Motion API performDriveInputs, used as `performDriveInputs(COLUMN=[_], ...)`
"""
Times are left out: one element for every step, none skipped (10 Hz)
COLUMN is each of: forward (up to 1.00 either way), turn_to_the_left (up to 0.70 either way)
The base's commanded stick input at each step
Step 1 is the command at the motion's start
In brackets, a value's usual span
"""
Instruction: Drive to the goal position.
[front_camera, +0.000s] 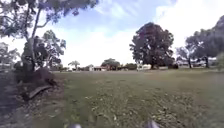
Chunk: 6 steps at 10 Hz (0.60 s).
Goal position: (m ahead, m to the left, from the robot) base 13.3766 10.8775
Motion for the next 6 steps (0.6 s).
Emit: performDriveInputs(forward=[0.70,0.70,0.70,0.70,0.70,0.70], turn_to_the_left=[0.00,0.00,0.00,0.00,0.00,0.00])
